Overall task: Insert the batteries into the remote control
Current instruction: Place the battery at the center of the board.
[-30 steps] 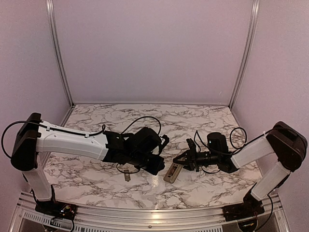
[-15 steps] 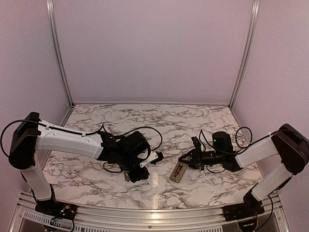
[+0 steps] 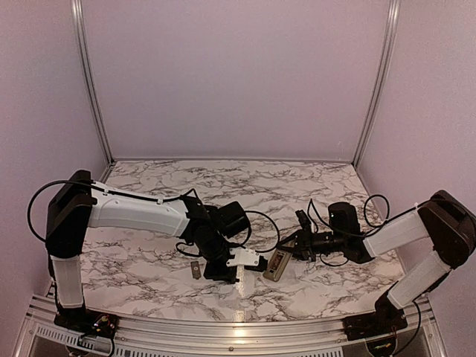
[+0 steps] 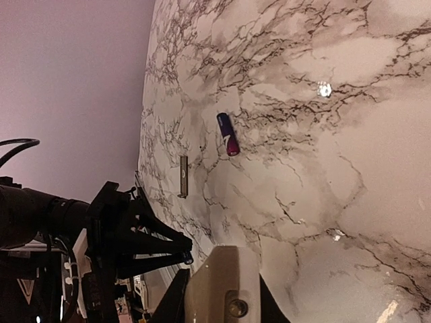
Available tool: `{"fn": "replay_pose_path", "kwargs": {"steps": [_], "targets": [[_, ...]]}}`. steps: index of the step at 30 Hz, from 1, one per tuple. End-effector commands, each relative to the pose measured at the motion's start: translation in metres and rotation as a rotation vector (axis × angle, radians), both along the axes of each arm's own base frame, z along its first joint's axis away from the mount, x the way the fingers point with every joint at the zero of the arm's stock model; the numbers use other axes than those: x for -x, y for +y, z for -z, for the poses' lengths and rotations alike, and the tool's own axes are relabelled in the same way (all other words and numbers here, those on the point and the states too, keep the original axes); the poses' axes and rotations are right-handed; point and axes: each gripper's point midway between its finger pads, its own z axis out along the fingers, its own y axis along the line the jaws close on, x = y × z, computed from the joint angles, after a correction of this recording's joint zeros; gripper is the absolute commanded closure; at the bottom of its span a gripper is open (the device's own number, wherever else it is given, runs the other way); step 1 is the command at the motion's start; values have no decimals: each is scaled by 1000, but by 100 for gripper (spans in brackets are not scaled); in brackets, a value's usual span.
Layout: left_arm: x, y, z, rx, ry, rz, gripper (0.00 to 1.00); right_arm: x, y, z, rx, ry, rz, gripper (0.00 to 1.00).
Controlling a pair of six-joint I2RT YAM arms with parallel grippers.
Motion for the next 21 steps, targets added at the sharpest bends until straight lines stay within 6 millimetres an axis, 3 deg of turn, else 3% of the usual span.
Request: {"fn": "replay_pose_path", "kwargs": {"steps": [1,7,12,17,21], "targets": [[10,9,23,-114,47,145,84,-2,-3,1,3,-8,-3,100],[3,8,35,-172,24,162,84,-3,-5,4,14,-8,1,100],[-6,3,21,-137,-28,119,75,-8,-3,5,28,-20,-3,100],[-14,0,-12,-64,-112,65,65,-12,0,5,33,-31,-11,100],[-29,4,-57,32,-244,-44,59,-16,3,1,33,-49,-17,100]]}}
